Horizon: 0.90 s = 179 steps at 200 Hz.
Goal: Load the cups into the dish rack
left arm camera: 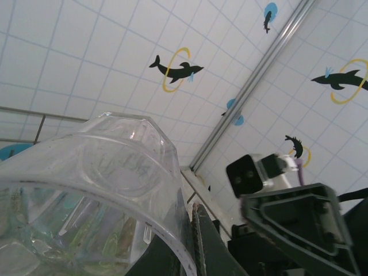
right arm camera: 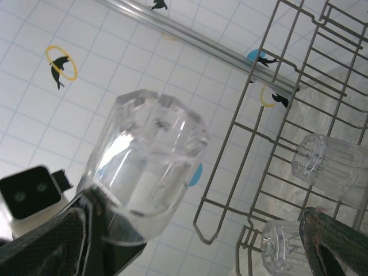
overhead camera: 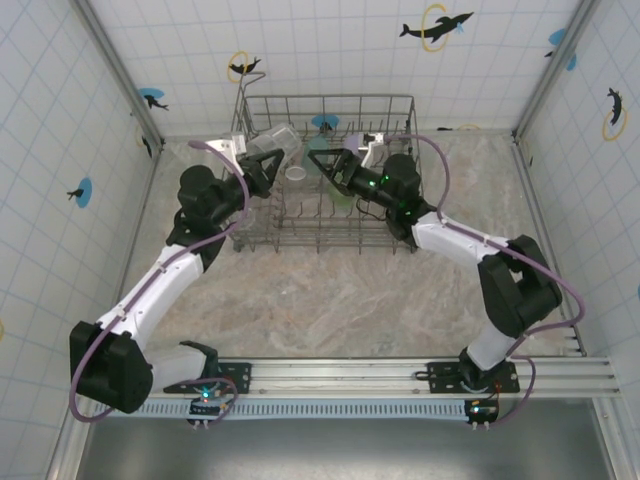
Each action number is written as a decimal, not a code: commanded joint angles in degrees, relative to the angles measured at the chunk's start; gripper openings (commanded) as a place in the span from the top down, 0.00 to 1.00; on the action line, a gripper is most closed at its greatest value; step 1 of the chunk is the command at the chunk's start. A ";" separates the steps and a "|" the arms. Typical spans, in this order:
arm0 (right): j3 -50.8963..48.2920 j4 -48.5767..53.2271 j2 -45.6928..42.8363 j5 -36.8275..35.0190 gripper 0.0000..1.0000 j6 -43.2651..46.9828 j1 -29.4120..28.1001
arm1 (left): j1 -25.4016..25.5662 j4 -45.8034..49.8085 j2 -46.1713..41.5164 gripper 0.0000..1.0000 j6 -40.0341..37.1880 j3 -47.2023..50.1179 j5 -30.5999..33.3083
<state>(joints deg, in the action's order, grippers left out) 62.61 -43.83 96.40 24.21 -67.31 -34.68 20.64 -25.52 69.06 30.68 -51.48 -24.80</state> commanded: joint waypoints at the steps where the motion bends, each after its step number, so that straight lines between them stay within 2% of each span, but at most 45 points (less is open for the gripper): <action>1: 4.18 -5.65 2.56 -3.31 0.00 -5.23 -0.84 | 0.86 -5.15 0.11 1.00 1.18 1.02 0.99; 59: 8.29 -10.48 8.00 -4.42 0.00 -10.57 -1.49 | 1.86 -7.48 0.18 1.00 0.95 2.88 2.95; 130: 11.80 -13.11 12.94 -4.70 0.00 -14.93 -2.50 | 3.07 -9.28 2.18 1.00 1.31 2.73 2.40; 172: 14.08 -14.38 15.01 -4.23 0.08 -16.88 -2.52 | 3.22 -9.55 3.34 1.00 1.06 2.29 2.29; 179: 14.39 -14.76 15.32 -4.17 0.12 -17.19 -2.50 | 3.29 -9.47 3.61 1.00 0.94 2.12 2.17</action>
<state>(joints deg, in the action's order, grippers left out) 73.78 -53.60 110.30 20.43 -83.00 -37.06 23.59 -31.03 72.01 31.62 -48.42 -22.24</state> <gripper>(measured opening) 0.923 0.089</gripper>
